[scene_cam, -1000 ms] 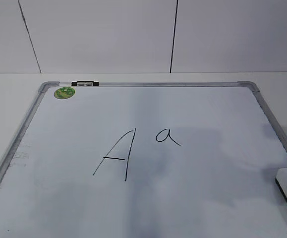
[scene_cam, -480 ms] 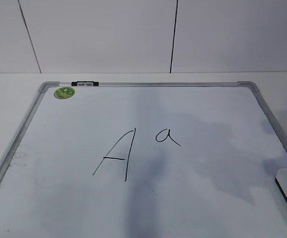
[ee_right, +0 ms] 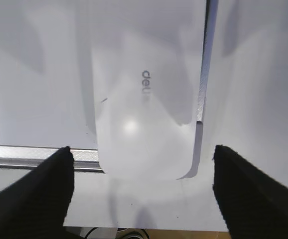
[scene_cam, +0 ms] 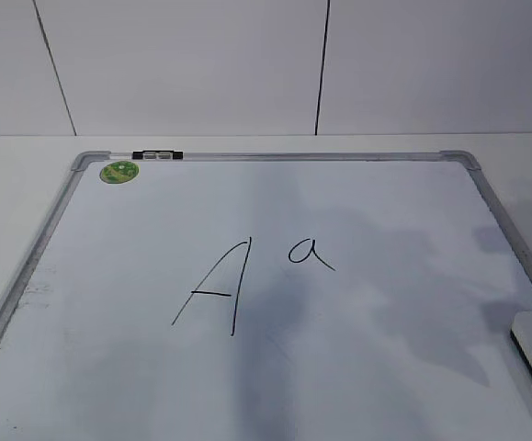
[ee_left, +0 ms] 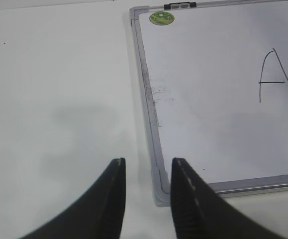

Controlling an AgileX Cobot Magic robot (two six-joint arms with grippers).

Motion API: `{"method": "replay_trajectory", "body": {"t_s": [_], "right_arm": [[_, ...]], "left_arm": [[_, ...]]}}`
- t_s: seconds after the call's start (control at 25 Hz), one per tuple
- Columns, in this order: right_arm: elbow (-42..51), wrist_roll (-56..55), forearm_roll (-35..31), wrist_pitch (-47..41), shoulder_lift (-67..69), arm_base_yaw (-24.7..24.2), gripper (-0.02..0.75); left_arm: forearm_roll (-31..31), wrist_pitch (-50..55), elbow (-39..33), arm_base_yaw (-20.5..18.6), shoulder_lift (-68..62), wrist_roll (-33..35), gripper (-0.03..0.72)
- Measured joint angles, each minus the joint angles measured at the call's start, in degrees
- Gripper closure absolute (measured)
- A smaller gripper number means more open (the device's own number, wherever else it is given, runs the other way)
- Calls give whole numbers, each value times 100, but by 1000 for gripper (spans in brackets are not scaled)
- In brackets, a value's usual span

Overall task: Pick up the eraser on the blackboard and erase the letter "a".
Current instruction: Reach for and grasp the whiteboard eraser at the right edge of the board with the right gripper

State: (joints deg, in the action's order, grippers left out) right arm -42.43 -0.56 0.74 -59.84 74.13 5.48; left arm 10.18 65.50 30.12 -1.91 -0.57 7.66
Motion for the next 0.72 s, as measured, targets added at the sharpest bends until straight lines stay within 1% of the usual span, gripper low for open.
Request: {"method": "replay_trajectory", "body": {"t_s": [0.24,0.72], "right_arm": [[-150,-164,134,63,295,19,70],[-198,-267,86,421,839,19,69]], "left_arm": [[0,0,0,0,0,0,454],[0,0,0,0,0,0,454]]}}
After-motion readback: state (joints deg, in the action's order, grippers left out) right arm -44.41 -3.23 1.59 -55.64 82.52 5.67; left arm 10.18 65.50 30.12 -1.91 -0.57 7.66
